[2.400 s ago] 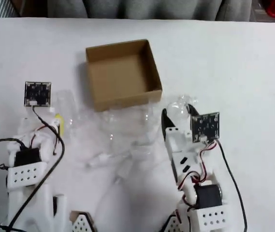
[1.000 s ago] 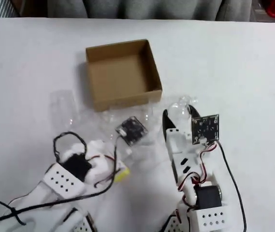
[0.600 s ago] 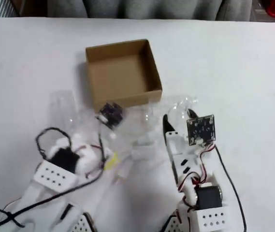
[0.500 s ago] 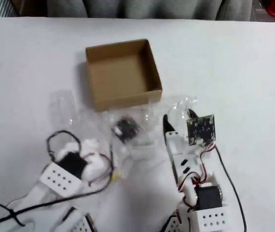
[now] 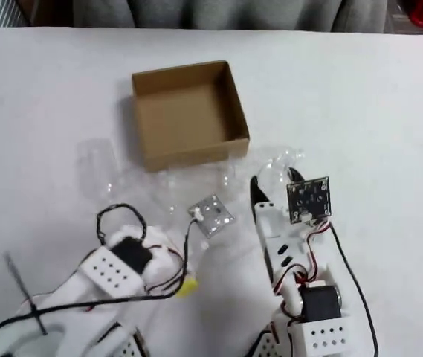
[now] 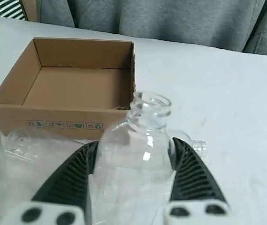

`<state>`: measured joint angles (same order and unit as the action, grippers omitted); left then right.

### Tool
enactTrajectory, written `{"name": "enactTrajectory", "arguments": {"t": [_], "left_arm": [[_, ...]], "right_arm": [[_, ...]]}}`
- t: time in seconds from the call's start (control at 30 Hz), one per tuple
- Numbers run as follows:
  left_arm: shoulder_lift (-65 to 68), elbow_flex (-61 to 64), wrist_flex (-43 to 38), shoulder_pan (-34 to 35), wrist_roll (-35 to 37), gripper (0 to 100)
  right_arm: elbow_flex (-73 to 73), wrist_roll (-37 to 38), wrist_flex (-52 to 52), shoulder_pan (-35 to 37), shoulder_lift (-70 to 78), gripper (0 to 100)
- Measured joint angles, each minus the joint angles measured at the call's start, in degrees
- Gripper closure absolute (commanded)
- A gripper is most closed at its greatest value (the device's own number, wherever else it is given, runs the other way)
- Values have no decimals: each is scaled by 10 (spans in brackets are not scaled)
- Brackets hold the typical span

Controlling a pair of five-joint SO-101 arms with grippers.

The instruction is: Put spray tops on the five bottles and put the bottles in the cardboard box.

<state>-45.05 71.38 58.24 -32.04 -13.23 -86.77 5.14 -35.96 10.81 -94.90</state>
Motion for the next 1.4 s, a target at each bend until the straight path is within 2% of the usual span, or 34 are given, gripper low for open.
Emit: {"name": "enactTrajectory", "arguments": {"t": [0.37,0.63,0.7,0.8,0.83,0.87,1.1,1.4], "left_arm": [[243,-126,-20,12,12,721],[352,-196,-20,12,56,735],[361,-202,-20,12,58,801],[361,-203,-20,10,58,974],[361,-203,-20,8,58,990],[361,-205,-20,6,58,959],[361,-208,11,-16,-52,980],[361,-208,66,-17,-123,980]], "right_arm": [[0,0,0,0,0,983],[0,0,0,0,0,983],[0,0,0,0,0,983],[0,0,0,0,0,983],[0,0,0,0,0,983],[0,0,0,0,0,983],[0,0,0,0,0,983],[0,2,0,0,0,983]]}}
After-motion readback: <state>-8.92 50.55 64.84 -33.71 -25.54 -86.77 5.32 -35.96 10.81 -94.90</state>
